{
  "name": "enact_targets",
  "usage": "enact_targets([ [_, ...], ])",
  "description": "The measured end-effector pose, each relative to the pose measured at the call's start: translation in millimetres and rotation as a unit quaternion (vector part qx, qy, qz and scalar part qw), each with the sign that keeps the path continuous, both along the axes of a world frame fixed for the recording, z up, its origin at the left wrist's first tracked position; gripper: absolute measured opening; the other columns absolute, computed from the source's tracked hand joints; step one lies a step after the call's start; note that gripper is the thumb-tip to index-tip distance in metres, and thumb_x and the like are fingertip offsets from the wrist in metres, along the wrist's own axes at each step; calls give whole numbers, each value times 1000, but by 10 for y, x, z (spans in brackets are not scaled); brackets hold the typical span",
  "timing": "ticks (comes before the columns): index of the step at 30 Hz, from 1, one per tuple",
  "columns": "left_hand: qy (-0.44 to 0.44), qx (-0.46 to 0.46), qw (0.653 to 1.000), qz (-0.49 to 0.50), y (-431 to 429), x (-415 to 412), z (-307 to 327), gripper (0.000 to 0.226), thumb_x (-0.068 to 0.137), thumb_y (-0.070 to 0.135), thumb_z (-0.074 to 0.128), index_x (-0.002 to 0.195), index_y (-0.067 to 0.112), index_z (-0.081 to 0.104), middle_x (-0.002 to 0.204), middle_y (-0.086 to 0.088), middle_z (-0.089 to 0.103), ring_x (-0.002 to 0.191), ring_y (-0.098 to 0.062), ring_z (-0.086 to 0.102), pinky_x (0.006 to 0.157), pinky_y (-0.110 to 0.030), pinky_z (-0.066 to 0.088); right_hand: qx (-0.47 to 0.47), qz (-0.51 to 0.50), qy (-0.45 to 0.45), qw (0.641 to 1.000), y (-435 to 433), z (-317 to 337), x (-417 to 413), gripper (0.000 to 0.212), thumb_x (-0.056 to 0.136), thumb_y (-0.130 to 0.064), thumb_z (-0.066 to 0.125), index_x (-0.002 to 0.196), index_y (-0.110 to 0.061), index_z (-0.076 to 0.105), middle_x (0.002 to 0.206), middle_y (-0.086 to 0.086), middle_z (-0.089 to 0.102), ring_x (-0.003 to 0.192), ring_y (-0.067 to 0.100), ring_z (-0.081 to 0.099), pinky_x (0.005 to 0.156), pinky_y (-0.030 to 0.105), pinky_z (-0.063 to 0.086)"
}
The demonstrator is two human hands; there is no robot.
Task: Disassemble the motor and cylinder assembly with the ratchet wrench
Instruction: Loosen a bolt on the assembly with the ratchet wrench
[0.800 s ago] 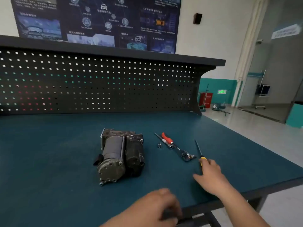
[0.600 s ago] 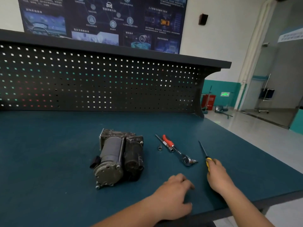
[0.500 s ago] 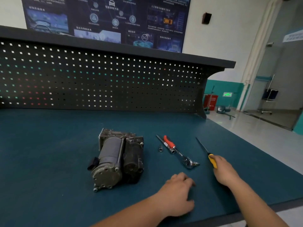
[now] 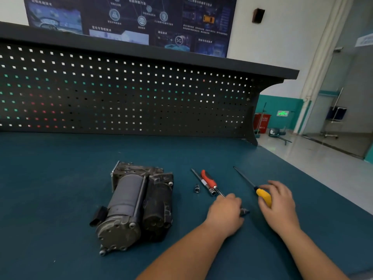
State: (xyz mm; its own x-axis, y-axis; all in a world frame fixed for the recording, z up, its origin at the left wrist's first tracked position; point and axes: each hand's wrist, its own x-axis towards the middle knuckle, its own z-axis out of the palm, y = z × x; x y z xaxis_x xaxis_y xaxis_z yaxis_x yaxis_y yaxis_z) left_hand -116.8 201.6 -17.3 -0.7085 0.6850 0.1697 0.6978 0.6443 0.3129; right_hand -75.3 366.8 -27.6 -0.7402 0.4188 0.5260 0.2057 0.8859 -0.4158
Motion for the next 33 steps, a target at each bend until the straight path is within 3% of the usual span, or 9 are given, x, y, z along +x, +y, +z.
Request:
enact_targets([
  [4, 31, -6, 999, -41, -105, -31, -6, 39, 90, 31, 60, 119, 7, 51, 121, -11, 50, 110, -34, 47, 93, -42, 40, -156, 82, 49, 983, -221, 55, 18, 17, 86, -2, 61, 84, -17, 68, 105, 1, 63, 105, 20, 56, 86, 26, 36],
  [8, 116, -58, 987, -93, -273, 92, 54, 38, 95, 33, 51, 121, 6, 51, 123, -11, 50, 105, -35, 48, 86, -41, 38, -383, 113, -14, 917, -420, 228, -37, 18, 93, -3, 53, 82, -6, 67, 95, 17, 70, 82, 24, 64, 78, 28, 47],
  [13, 191, -75, 957, -207, -521, 345, 212, 35, 99, 28, 45, 126, 7, 53, 133, -9, 50, 105, -32, 49, 88, -38, 35, -384, 88, -244, 886, -667, 436, 10, 33, 88, -37, 63, 81, -5, 67, 66, 6, 66, 60, 18, 59, 51, 21, 41],
  [16, 221, -93, 938, -249, -706, 522, 256, 34, 100, 26, 43, 127, 8, 54, 135, -7, 49, 107, -33, 49, 85, -43, 39, -391, 95, -298, 865, -814, 433, 140, 32, 85, -35, 68, 69, -8, 64, 51, 3, 59, 49, 16, 53, 45, 19, 37],
  [19, 226, -32, 950, -214, -939, 639, 257, 34, 100, 25, 42, 131, 15, 53, 138, -4, 45, 105, -33, 49, 85, -43, 42, -517, 123, -201, 823, -947, 377, 280, 24, 89, -21, 64, 74, -3, 60, 58, 11, 54, 56, 23, 51, 54, 28, 39],
  [23, 61, 294, 946, -126, -1255, 889, 195, 48, 87, 16, 62, 131, 33, 50, 134, 9, 43, 116, -10, 48, 96, -25, 42, -643, 171, 33, 746, -1210, 635, 529, 22, 94, -16, 56, 75, -6, 56, 52, 6, 62, 39, 10, 52, 40, 17, 44],
  [26, -178, 469, 864, -50, -1418, 1127, 229, 51, 75, 28, 72, 118, 41, 47, 119, 26, 55, 106, 9, 55, 88, -18, 47, -671, 237, 142, 688, -1511, 927, 783, 17, 95, -18, 52, 80, -11, 56, 62, 6, 70, 40, 3, 55, 40, 12, 45],
  [29, -278, 566, 774, -56, -1519, 1282, 316, 29, 74, 20, 64, 102, 22, 56, 95, 9, 73, 93, -3, 66, 78, -21, 50, -673, 295, 183, 653, -1845, 1074, 1045, 14, 93, -19, 50, 82, -14, 56, 67, 6, 72, 43, 5, 57, 43, 13, 47],
  [33, -398, 685, 599, -118, -1788, 1498, 503, 41, 72, 6, 55, 113, 9, 56, 91, -6, 73, 76, -19, 70, 62, -28, 55, -702, 349, 208, 585, -2163, 1084, 1356, 15, 77, -22, 53, 75, -12, 64, 67, 8, 70, 45, 10, 59, 45, 15, 49],
])
